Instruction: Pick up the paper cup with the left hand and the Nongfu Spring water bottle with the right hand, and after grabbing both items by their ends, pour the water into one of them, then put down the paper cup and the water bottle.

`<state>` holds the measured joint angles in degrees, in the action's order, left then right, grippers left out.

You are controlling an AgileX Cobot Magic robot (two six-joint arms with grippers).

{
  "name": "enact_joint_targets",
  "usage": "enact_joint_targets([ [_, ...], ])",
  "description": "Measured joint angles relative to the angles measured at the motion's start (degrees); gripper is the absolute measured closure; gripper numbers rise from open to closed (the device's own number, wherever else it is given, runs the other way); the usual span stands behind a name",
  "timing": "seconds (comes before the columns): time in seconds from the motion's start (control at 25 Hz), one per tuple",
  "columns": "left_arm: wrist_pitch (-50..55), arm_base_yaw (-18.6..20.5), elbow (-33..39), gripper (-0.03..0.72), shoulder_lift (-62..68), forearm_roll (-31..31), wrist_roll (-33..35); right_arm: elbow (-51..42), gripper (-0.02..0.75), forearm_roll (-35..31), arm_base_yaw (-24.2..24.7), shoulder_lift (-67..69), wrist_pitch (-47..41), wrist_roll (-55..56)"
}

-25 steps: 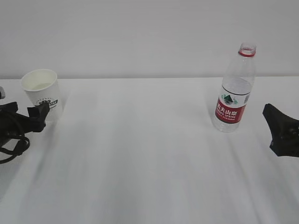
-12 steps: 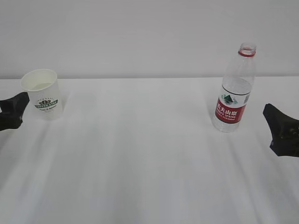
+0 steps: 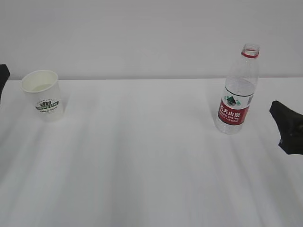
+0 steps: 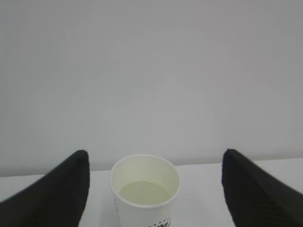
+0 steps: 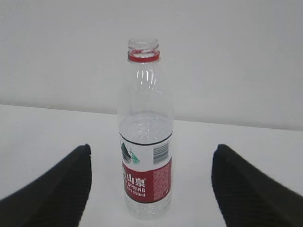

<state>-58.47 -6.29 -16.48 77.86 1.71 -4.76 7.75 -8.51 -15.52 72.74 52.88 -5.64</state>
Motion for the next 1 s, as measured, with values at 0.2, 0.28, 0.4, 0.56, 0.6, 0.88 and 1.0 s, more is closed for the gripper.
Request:
enact_joint_targets([
  [0.2, 4.5, 0.0, 0.2, 0.06, -5.1, 0.0, 0.0, 2.8, 0.145, -1.4, 0.0, -7.9, -9.5, -3.3],
  [0.28, 6.2, 0.0, 0.3, 0.062, -6.5, 0.3, 0.0, 3.7, 0.145, -2.5, 0.0, -11.2, -12.6, -4.8],
  [0.4, 10.4, 0.0, 0.3, 0.062, -9.2, 0.8, 0.0, 4.3, 0.145, -3.8, 0.0, -16.2, -16.9, -7.3],
  [0.56, 15.4, 0.0, 0.3, 0.066, -14.6, 2.2, 0.0, 5.4, 0.145, -6.2, 0.0, -22.8, -25.5, -11.3],
  [0.6, 17.0, 0.0, 0.3, 0.066, -16.3, 2.5, 0.0, 5.6, 0.145, -6.4, 0.0, -24.4, -27.3, -11.8],
  [0.88, 29.3, 0.0, 0.3, 0.073, -29.9, 2.9, 0.0, 6.2, 0.145, -6.8, 0.0, -34.0, -37.5, -12.8],
  [1.0, 35.6, 0.0, 0.3, 0.076, -36.2, 3.2, 0.0, 6.2, 0.145, -6.8, 0.0, -37.6, -41.1, -12.9],
])
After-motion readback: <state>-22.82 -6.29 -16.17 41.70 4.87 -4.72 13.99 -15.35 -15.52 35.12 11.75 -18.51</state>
